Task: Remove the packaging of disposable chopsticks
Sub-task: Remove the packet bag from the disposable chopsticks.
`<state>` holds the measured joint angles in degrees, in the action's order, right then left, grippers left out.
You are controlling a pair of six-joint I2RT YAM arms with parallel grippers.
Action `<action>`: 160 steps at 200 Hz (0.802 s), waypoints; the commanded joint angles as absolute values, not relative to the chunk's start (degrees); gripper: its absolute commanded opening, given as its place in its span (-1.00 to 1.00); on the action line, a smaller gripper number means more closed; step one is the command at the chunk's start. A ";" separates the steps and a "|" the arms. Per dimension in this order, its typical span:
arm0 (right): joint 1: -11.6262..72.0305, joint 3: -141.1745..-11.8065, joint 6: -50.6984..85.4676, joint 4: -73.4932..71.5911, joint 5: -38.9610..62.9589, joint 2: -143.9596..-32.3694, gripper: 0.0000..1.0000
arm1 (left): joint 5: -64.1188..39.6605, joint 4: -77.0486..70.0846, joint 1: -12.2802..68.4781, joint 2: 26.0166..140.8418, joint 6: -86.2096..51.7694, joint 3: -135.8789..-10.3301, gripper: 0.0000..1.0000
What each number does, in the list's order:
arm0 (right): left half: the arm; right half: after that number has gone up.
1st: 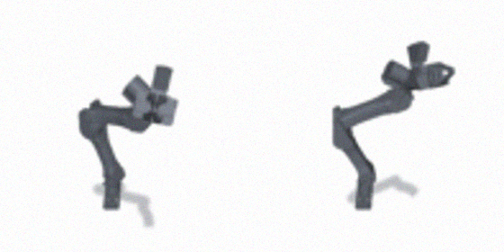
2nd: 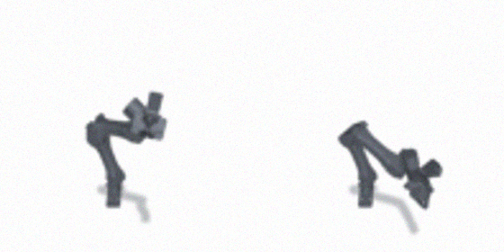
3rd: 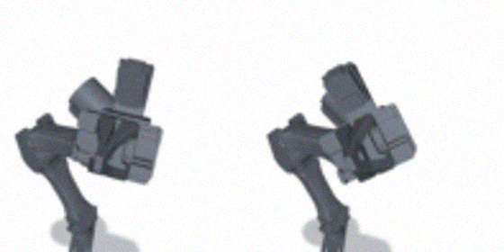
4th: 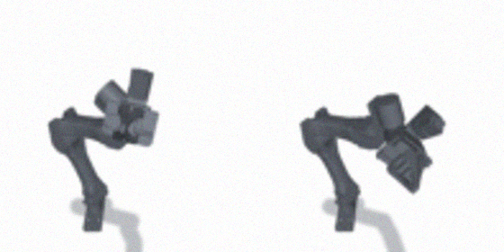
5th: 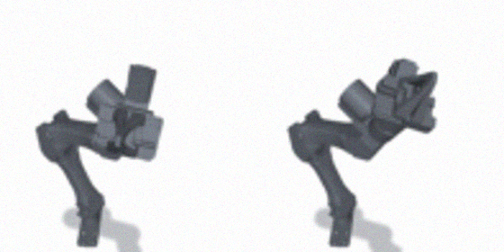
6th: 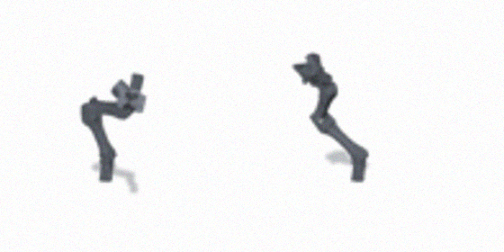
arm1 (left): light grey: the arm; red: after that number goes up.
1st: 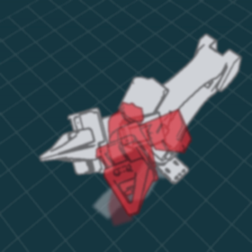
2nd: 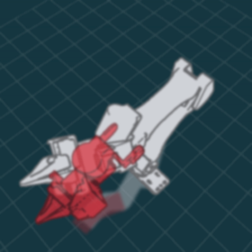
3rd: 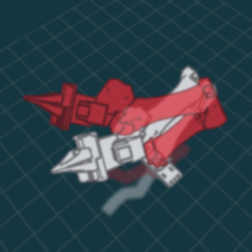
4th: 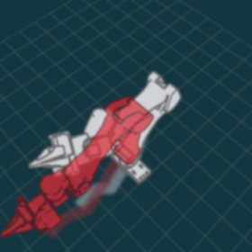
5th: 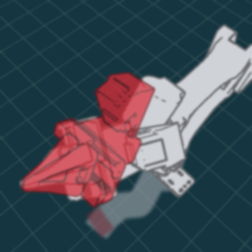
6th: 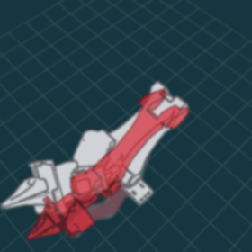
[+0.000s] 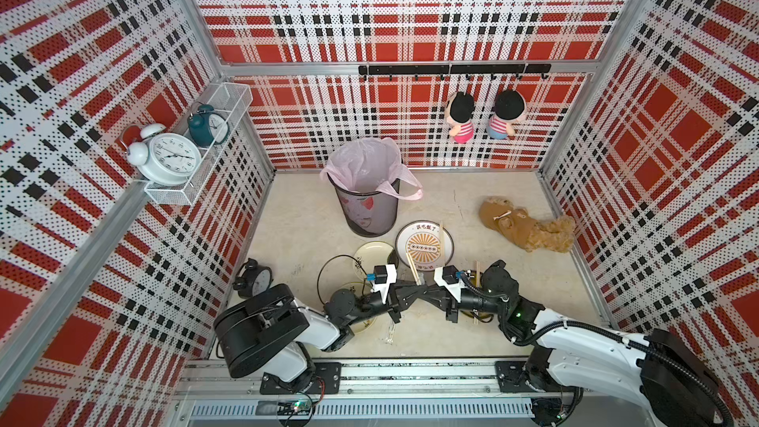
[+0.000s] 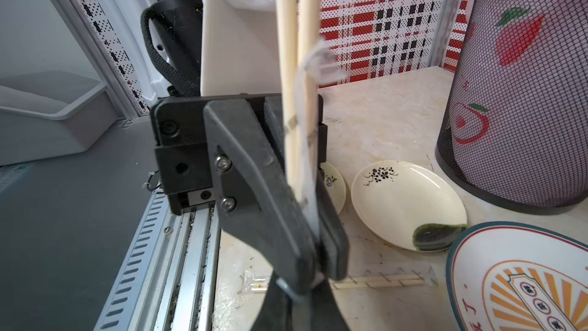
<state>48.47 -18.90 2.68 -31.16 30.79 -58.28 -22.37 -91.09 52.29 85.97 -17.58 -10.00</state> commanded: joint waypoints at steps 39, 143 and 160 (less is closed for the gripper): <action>48.61 -17.92 0.42 -49.84 28.10 -55.23 -1.00 | -25.66 -86.27 51.89 84.32 -18.97 -8.43 -0.51; 48.61 -13.83 0.81 -48.62 28.79 -58.23 -1.00 | -18.85 -72.37 53.36 70.88 -13.05 -16.63 0.45; 48.60 -13.20 0.98 -48.65 28.83 -58.12 -1.00 | -19.25 -70.55 53.07 68.34 -12.32 -17.83 0.47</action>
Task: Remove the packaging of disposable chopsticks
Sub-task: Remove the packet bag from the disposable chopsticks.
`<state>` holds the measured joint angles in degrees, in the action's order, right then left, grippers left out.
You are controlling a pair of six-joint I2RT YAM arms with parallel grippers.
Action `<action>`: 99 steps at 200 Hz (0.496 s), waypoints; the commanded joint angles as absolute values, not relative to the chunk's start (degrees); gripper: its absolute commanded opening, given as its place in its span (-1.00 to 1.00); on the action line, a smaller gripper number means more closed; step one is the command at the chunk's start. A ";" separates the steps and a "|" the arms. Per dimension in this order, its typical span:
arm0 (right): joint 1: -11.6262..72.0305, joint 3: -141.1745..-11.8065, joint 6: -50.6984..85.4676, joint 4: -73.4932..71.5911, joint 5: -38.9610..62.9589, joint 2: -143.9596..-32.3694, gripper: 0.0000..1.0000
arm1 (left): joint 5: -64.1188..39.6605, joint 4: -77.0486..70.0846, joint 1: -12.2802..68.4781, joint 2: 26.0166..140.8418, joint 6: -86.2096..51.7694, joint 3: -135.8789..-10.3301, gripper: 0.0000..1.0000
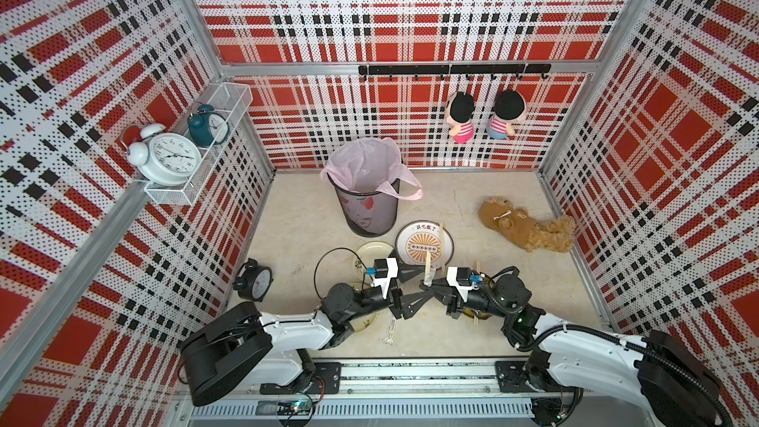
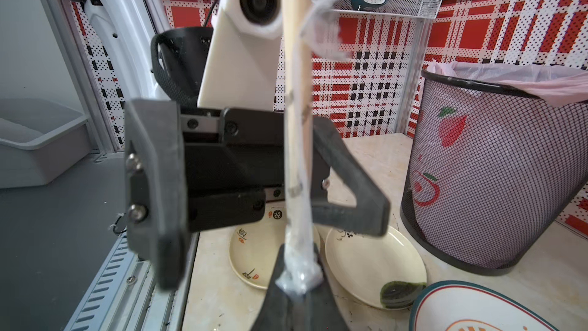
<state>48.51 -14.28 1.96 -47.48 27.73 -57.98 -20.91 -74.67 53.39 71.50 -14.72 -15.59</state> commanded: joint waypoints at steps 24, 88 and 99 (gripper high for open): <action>48.59 -12.58 1.14 -48.56 29.90 -57.93 -1.00 | -18.53 -67.24 52.83 66.56 -10.93 -19.95 0.30; 48.60 -12.39 1.41 -48.42 29.97 -55.75 -1.00 | -22.37 -66.68 52.45 70.52 -11.43 -20.93 -0.75; 48.60 -12.80 1.41 -48.31 30.01 -55.48 -1.00 | -22.33 -66.68 52.64 70.94 -11.43 -20.45 -0.78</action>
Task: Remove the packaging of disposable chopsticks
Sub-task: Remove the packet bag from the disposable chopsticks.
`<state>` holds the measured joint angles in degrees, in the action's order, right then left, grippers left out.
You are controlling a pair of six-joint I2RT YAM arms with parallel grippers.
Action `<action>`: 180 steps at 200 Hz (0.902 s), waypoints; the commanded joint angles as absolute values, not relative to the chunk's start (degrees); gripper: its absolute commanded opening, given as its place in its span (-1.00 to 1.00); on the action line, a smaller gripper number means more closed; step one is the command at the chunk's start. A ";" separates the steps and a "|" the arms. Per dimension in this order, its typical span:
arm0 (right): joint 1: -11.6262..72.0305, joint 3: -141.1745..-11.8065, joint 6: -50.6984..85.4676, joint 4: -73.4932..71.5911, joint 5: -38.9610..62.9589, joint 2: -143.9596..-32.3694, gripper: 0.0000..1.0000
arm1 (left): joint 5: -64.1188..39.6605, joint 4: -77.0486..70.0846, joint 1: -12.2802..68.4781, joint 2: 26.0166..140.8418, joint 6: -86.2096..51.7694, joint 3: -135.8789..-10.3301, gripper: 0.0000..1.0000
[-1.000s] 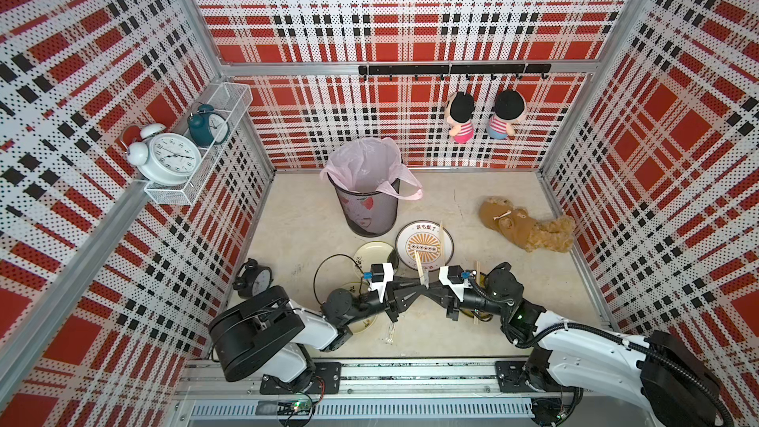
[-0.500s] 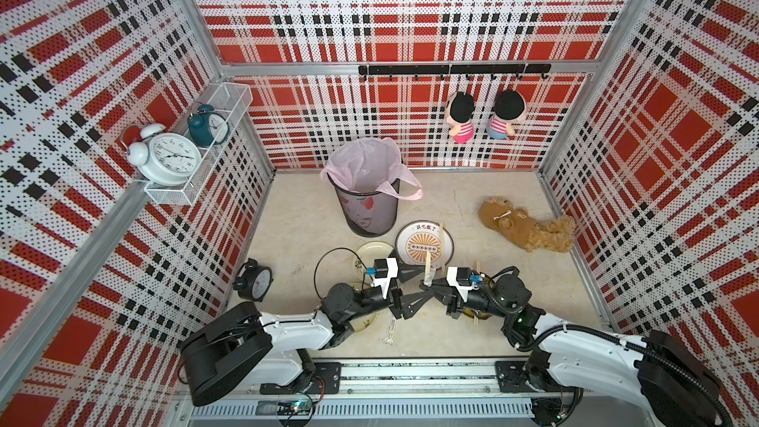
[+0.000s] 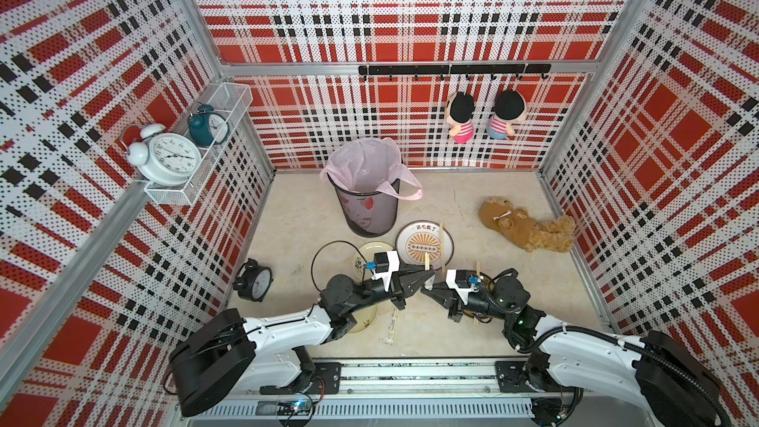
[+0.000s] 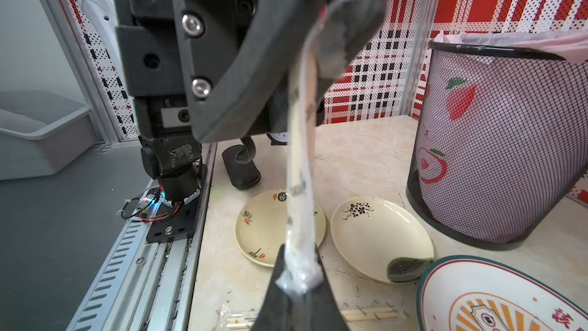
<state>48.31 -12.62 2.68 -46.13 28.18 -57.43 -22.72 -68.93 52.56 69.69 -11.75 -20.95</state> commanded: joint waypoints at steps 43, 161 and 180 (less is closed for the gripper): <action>48.60 -14.13 1.57 -48.23 30.50 -55.57 -1.00 | -21.74 -66.77 52.73 72.63 -11.34 -18.65 -1.00; 48.60 -15.59 1.88 -49.44 30.50 -56.89 -1.00 | -22.89 -71.48 52.21 76.13 -13.18 -15.52 -0.62; 48.58 -16.23 1.61 -48.66 30.58 -56.85 -1.00 | -22.54 -72.59 52.12 76.86 -13.75 -14.94 -1.00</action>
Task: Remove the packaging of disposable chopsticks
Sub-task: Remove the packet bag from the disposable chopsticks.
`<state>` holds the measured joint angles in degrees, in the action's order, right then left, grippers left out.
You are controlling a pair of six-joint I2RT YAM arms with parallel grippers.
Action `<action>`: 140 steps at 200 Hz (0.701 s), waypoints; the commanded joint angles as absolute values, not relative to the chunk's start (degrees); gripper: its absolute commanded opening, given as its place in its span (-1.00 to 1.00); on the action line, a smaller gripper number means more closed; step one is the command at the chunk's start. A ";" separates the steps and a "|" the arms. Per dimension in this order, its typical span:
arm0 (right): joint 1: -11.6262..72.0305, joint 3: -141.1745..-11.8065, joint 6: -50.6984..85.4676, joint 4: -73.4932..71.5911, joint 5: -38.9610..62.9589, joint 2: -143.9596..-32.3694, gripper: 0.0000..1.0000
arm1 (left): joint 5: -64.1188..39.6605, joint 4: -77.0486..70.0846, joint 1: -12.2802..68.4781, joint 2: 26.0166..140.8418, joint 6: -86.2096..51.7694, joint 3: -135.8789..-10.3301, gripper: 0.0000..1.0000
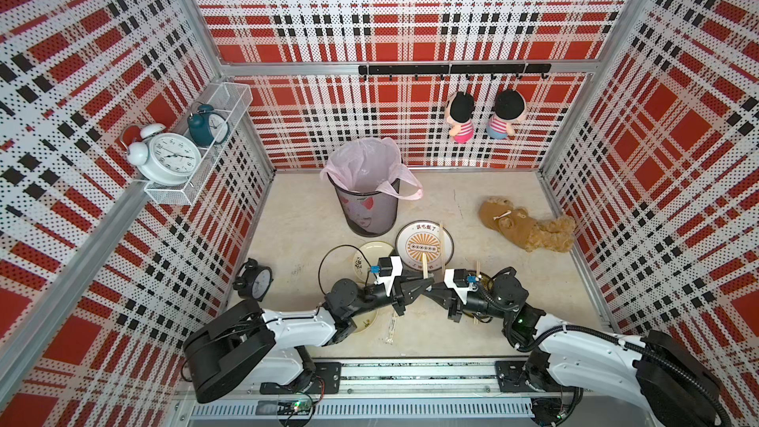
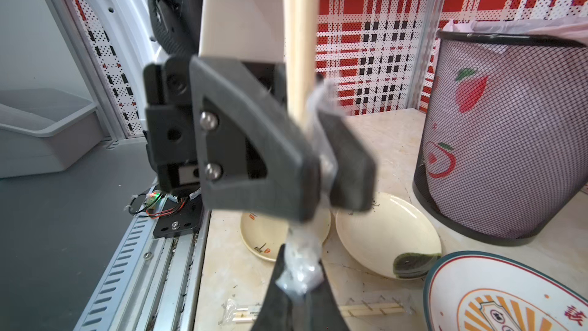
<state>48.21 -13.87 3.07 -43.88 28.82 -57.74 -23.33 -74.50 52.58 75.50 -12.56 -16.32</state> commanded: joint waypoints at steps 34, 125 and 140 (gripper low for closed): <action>48.62 -16.37 1.46 -48.12 30.85 -57.69 -1.00 | -22.94 -73.00 51.94 77.08 -13.91 -14.77 -1.00; 45.67 -15.27 5.96 -40.76 25.17 -50.81 0.99 | -28.04 -72.87 47.02 74.05 -13.81 -12.97 -1.00; 42.89 -16.74 7.23 -40.85 28.75 -50.71 0.99 | -28.18 -72.63 46.80 73.45 -13.37 -12.37 -1.00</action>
<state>46.15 -14.24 5.34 -41.93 25.50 -51.72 -26.72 -73.78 47.27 75.22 -14.68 -13.41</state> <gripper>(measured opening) 0.995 0.073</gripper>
